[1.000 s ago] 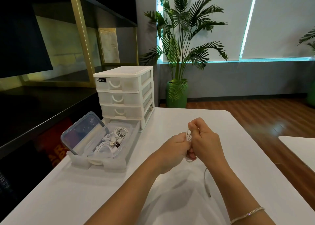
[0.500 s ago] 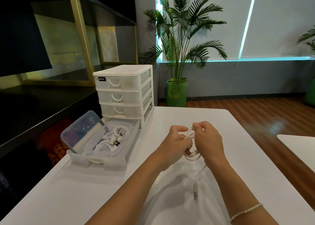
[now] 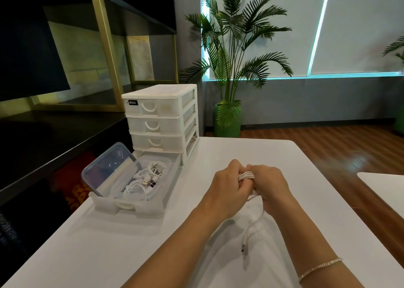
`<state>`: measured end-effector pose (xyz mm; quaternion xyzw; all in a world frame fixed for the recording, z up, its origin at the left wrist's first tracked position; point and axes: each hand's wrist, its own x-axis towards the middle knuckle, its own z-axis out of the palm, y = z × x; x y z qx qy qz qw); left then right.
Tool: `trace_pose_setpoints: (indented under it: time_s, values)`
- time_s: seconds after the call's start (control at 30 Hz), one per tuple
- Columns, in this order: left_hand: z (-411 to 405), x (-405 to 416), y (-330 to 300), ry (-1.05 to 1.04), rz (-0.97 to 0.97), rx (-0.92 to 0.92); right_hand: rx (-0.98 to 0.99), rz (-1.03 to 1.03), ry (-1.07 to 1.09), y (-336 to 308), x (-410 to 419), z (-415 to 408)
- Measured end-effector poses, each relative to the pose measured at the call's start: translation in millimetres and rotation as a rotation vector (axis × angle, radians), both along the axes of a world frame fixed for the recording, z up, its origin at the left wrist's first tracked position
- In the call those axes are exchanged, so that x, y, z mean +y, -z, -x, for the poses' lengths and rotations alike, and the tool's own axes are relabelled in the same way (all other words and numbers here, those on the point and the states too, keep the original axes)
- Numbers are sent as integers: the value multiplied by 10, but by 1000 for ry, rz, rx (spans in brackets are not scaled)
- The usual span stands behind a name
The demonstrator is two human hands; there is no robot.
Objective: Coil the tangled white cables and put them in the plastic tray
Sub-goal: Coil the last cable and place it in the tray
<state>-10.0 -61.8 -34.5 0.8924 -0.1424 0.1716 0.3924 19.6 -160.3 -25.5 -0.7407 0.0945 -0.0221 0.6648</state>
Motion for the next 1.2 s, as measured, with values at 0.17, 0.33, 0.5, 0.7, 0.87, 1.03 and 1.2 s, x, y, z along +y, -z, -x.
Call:
trace_pose_setpoints:
  time_s: [0.17,0.33,0.5,0.7,0.87,1.03,1.2]
  values:
    - [-10,-8,-44,-76,29,152,-92,163,-37,46,46,-33]
    - [-49,14,-42,-66,190,330,-262,420,-108,60,59,2]
    - [-122,54,-53,-164,634,552,-418,557,-190,86,85,25]
    - [-141,229,-116,-162,967,598,-567,756,-219,136,103,37]
    - [-140,255,-115,-81,992,611,-645,718,-198,148,93,68]
    - [-130,241,-106,-33,890,590,-618,801,-148,154,106,38]
    - [-153,239,-48,-98,444,410,-554,748,-181,127,108,8]
